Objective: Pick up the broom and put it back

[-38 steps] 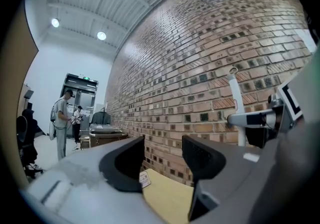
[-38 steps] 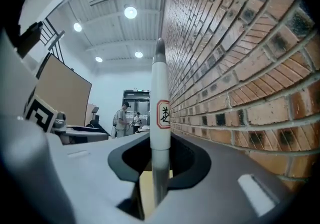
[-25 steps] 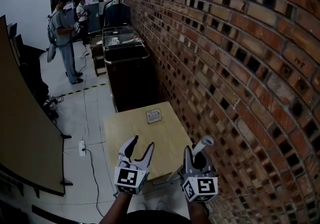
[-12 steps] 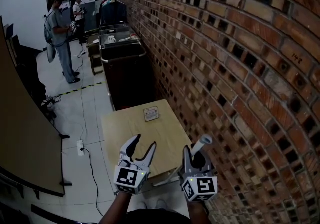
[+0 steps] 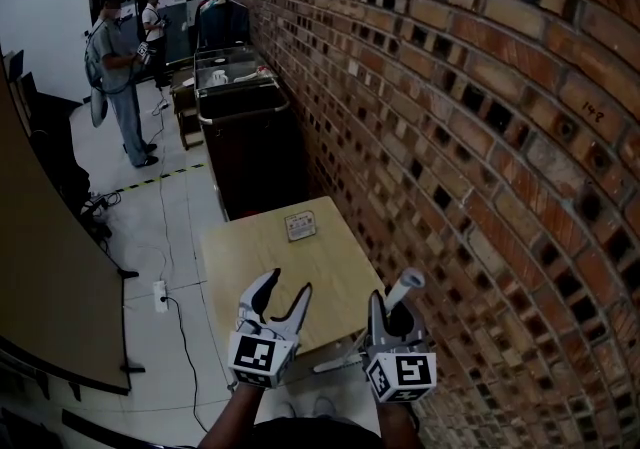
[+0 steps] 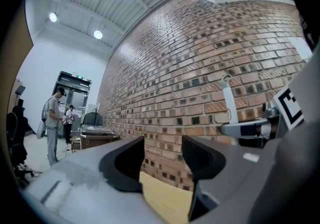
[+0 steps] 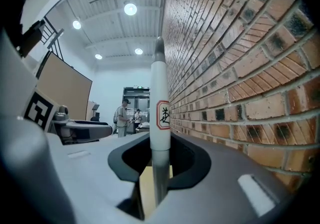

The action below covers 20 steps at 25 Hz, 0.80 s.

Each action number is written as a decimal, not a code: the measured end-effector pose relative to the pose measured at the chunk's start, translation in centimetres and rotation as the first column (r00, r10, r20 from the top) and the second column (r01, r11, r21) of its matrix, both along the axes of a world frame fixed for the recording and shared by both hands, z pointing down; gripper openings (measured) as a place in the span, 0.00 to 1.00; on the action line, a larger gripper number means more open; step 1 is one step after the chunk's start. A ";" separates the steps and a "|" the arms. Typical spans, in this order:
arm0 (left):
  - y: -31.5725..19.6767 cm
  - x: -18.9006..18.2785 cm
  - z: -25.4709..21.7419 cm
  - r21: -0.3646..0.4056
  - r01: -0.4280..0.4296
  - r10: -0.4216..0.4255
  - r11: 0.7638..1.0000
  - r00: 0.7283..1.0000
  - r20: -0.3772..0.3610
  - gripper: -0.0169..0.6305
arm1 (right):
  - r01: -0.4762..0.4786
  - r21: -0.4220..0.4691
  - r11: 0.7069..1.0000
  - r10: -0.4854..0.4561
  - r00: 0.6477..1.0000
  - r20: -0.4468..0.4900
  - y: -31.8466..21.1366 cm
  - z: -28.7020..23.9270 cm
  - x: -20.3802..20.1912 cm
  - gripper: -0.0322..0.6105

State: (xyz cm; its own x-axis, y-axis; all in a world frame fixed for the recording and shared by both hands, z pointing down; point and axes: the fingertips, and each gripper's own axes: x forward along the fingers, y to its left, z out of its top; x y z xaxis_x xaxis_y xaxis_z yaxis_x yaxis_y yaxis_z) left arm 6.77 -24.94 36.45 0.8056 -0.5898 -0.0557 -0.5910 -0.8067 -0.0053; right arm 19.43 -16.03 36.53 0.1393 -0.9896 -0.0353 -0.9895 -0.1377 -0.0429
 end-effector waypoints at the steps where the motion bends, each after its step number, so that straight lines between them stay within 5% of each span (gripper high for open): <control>1: 0.0 0.0 0.0 0.000 -0.001 0.001 1.000 1.000 0.001 0.39 | -0.002 -0.001 1.000 0.002 1.000 0.001 0.1 0.0 0.1 0.18; 20: -0.3 -0.6 0.4 -0.005 0.026 -0.025 1.000 0.999 0.019 0.39 | 0.081 -0.020 0.997 -0.080 0.997 0.015 -1.2 0.7 -1.5 0.18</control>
State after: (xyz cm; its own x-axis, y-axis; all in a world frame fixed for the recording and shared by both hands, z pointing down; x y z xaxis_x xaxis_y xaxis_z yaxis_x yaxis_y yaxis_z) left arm 6.17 -25.22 36.85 0.7912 -0.6104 -0.0378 -0.6112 -0.7914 -0.0128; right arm 17.97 -17.18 37.26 0.0593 -0.9982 -0.0132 -0.9968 -0.0585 -0.0548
